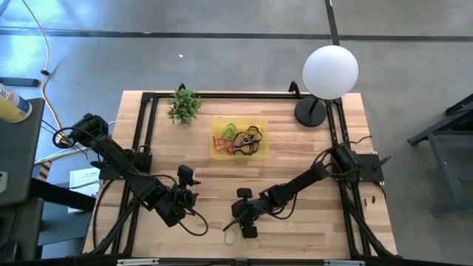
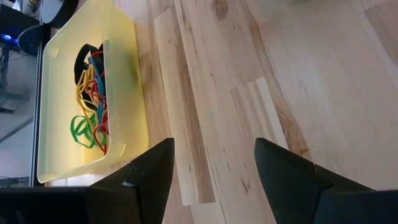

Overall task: Pick and place rubber bands into bin
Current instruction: Put the yellow rubber band into the yellow bin

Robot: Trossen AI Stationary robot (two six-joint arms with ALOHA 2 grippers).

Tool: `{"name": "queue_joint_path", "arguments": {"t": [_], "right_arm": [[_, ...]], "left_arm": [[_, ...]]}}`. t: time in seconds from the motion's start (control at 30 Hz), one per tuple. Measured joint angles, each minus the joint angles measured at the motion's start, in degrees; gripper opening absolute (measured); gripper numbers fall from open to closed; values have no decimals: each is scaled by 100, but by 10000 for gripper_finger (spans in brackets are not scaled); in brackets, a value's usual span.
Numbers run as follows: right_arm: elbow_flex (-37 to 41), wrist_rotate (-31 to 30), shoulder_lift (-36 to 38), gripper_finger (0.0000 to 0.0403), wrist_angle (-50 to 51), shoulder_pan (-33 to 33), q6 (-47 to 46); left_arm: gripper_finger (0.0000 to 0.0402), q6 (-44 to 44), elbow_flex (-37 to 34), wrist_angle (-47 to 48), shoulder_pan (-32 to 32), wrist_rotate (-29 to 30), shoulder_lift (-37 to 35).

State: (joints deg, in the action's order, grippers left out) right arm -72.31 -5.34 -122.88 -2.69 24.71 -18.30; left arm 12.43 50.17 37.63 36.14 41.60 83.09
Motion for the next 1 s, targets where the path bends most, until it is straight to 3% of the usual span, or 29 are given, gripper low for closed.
{"name": "queue_joint_path", "arguments": {"t": [0.3,0.6,1.0], "right_arm": [[-13,145,-221,130,-27,-2,-192],[-9,172,-228,9,21,-9,121],[16,-223,14,4,60,13,450]], "left_arm": [[211,-13,0,16,2,-1,0],[211,-13,0,24,2,-2,0],[211,-11,0,109,2,-2,0]]}}
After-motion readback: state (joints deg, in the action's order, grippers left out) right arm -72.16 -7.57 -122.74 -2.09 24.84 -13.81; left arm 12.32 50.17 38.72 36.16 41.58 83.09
